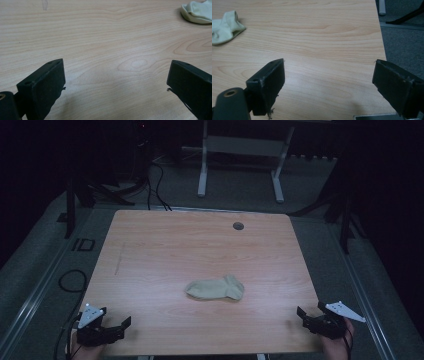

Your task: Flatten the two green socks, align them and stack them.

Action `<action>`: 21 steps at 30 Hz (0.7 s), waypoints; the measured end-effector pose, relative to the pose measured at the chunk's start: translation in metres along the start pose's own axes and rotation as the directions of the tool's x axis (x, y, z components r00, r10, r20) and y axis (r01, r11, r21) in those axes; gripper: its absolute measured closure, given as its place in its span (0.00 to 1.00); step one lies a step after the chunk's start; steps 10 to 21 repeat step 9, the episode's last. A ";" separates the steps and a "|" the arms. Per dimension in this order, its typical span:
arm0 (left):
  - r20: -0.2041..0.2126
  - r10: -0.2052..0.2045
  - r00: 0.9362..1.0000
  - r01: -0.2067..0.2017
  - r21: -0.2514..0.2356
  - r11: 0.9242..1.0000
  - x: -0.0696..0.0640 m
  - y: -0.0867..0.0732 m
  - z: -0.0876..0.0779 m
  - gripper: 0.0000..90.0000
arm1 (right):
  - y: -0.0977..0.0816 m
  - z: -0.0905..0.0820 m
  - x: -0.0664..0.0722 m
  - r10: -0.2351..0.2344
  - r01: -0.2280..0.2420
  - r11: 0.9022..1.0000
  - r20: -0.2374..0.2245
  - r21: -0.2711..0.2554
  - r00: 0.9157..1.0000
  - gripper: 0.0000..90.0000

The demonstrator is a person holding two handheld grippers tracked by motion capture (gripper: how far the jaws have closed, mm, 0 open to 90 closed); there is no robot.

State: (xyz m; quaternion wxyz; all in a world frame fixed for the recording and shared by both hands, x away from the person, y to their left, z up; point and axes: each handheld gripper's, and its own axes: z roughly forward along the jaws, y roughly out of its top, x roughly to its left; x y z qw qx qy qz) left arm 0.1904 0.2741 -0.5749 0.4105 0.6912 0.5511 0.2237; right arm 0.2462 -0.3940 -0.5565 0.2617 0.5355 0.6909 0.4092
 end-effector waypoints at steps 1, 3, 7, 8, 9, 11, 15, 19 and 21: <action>0.000 0.000 1.000 0.000 0.000 1.000 0.000 0.000 0.000 0.02 | 0.000 0.000 0.000 0.000 0.000 1.000 0.000 0.000 1.000 0.12; -0.020 -0.010 1.000 0.009 -0.034 0.999 -0.001 0.000 -0.001 0.02 | 0.000 0.002 0.002 -0.017 0.017 1.000 0.009 0.007 1.000 0.12; -0.043 -0.036 0.998 0.033 -0.067 0.997 0.001 -0.001 -0.003 0.02 | 0.000 0.003 0.005 -0.043 0.043 0.999 0.008 0.012 0.999 0.12; -0.054 -0.040 0.998 0.036 -0.071 0.997 0.001 -0.001 -0.003 0.02 | 0.000 0.004 0.006 -0.046 0.046 0.999 0.005 0.016 0.999 0.12; -0.061 -0.047 0.997 0.042 -0.079 0.996 0.002 -0.001 -0.004 0.02 | 0.000 0.004 0.006 -0.053 0.053 0.998 0.010 0.017 0.999 0.12; -0.061 -0.047 0.997 0.042 -0.079 0.996 0.002 -0.001 -0.004 0.02 | 0.000 0.004 0.006 -0.053 0.053 0.998 0.010 0.017 0.999 0.12; -0.061 -0.047 0.997 0.042 -0.079 0.996 0.002 -0.001 -0.004 0.02 | 0.000 0.004 0.006 -0.053 0.053 0.998 0.010 0.017 0.999 0.12; -0.061 -0.047 0.997 0.042 -0.079 0.996 0.002 -0.001 -0.004 0.02 | 0.000 0.004 0.006 -0.053 0.053 0.998 0.010 0.017 0.999 0.12; -0.061 -0.047 0.997 0.042 -0.079 0.996 0.002 -0.001 -0.004 0.02 | 0.000 0.004 0.006 -0.053 0.053 0.998 0.010 0.017 0.999 0.12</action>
